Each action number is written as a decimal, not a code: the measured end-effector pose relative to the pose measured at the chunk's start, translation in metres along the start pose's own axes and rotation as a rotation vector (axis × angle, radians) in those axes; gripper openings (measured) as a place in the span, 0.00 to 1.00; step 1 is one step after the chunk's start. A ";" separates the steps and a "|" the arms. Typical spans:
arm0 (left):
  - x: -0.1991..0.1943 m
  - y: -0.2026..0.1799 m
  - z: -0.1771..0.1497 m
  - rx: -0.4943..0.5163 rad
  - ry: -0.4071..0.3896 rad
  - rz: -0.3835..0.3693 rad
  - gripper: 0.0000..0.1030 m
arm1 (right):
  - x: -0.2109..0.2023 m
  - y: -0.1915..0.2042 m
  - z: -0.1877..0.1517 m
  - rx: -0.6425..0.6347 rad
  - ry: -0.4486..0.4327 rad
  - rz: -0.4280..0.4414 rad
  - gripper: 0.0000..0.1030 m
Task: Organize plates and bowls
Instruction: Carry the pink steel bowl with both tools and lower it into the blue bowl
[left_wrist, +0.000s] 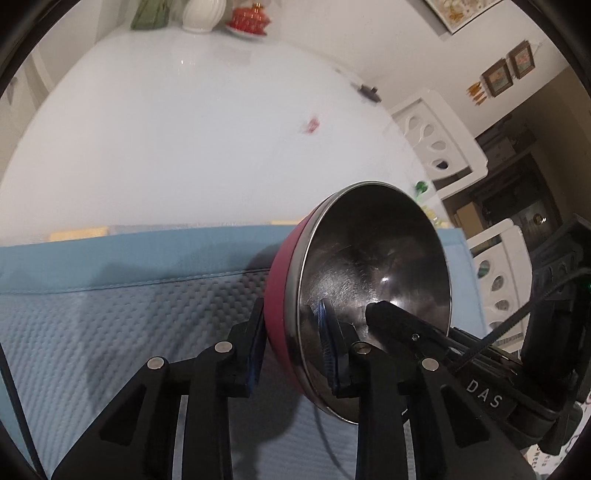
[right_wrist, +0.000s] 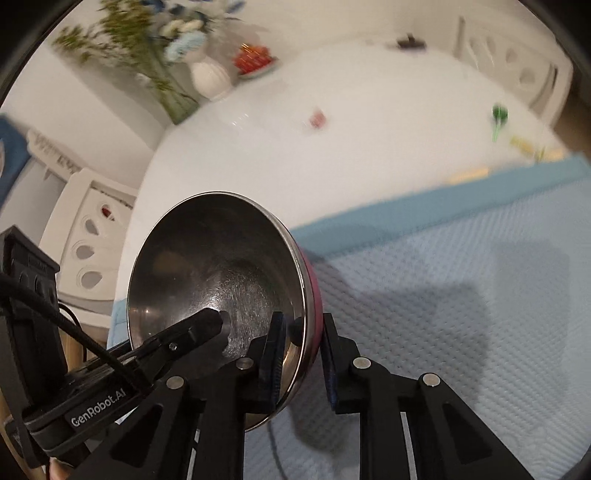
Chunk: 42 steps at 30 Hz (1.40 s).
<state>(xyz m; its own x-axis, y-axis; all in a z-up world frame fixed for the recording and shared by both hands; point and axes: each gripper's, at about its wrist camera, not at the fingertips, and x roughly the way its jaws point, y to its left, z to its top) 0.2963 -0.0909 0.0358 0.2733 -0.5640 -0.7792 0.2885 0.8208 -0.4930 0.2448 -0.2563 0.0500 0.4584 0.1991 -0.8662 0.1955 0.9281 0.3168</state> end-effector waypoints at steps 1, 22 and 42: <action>-0.006 -0.002 -0.001 0.000 -0.010 -0.001 0.22 | -0.007 0.003 0.000 -0.007 -0.010 0.001 0.17; -0.183 -0.101 -0.103 0.053 -0.254 0.040 0.22 | -0.186 0.038 -0.089 -0.087 -0.094 0.132 0.17; -0.186 -0.066 -0.252 -0.180 -0.171 0.121 0.22 | -0.164 0.044 -0.207 -0.212 0.218 0.152 0.18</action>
<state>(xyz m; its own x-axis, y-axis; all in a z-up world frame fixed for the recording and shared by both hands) -0.0045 -0.0178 0.1163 0.4516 -0.4553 -0.7673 0.0807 0.8773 -0.4731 -0.0010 -0.1825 0.1261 0.2676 0.3820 -0.8846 -0.0558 0.9227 0.3816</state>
